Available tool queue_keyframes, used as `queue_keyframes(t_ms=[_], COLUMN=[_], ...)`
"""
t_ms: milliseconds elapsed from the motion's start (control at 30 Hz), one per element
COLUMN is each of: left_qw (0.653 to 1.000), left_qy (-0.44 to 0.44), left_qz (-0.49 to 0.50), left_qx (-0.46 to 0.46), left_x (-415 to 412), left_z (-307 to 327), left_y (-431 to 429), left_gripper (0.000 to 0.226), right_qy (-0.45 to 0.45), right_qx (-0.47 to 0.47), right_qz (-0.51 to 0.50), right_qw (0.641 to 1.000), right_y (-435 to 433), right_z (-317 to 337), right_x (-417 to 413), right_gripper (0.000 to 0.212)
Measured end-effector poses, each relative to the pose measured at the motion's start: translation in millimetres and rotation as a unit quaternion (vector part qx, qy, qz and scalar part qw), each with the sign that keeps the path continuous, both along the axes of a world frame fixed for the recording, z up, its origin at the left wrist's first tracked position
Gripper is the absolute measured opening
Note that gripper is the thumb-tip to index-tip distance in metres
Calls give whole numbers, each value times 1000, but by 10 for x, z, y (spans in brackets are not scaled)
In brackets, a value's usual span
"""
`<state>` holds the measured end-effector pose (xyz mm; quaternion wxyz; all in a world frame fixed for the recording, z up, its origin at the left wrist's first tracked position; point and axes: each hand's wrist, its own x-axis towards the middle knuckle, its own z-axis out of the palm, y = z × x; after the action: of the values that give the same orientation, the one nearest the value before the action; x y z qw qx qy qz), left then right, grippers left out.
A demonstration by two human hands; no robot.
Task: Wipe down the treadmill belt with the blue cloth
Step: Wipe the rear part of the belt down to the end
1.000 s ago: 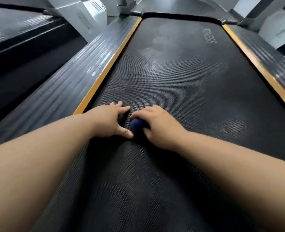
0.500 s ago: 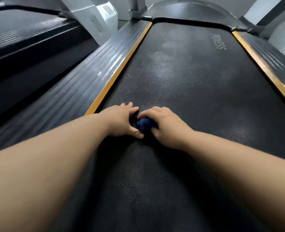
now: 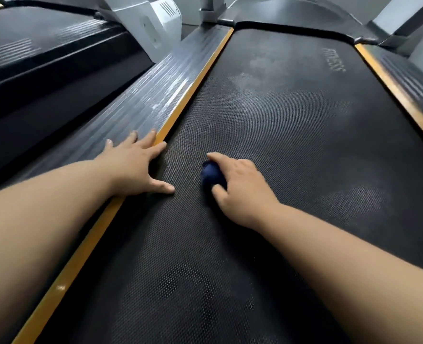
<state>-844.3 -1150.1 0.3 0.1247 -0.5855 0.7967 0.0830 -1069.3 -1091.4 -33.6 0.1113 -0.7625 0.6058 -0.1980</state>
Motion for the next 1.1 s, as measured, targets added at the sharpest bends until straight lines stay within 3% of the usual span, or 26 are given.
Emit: queue_keyframes(t_ms=[100,167,233,300,433,500,600,700,900,1033,1100], left_qw=[1000,999,998,998,997,995,997,999,996,997,997], left_qy=[22,33,39,43,59,78,72,41,66,48,43], left_qz=[9,18,21,20,19,23,21,27,17,12,9], left_qx=[6,27,38,44,47,52,28,7,52,53,55], left_x=[-7,25,38,41,36,51,47,16,71,52,43], left_z=[-38,-34,-46,-56,-34,10,5,-35,39,4,13], left_y=[-10,-14,-25,-34,-49,-52,-39,-23,-52,-58,-64], left_gripper=[124,127,130,132,137,136,136,144,142,144,144], right_qy=[-26,-9,-4,19,95,70,19,27,93,51,47], right_qx=[5,14,48,63,7,7,0,-32,-46,-39,-18], right_qz=[17,-49,-138,-155,-34,32,52,-4,-103,-199,-183], right_qw=[1000,999,989,986,995,997,998,999,989,978,982], right_y=[-66,-344,-593,-666,-223,-32,-116,-383,-848,-1022,-1009], right_z=[42,90,155,197,216,188,171,95,73,65,69], right_x=[-39,-84,-61,53,213,209,93,73,194,320,381], right_gripper=[46,38,41,50,64,56,39,32,24,28,28])
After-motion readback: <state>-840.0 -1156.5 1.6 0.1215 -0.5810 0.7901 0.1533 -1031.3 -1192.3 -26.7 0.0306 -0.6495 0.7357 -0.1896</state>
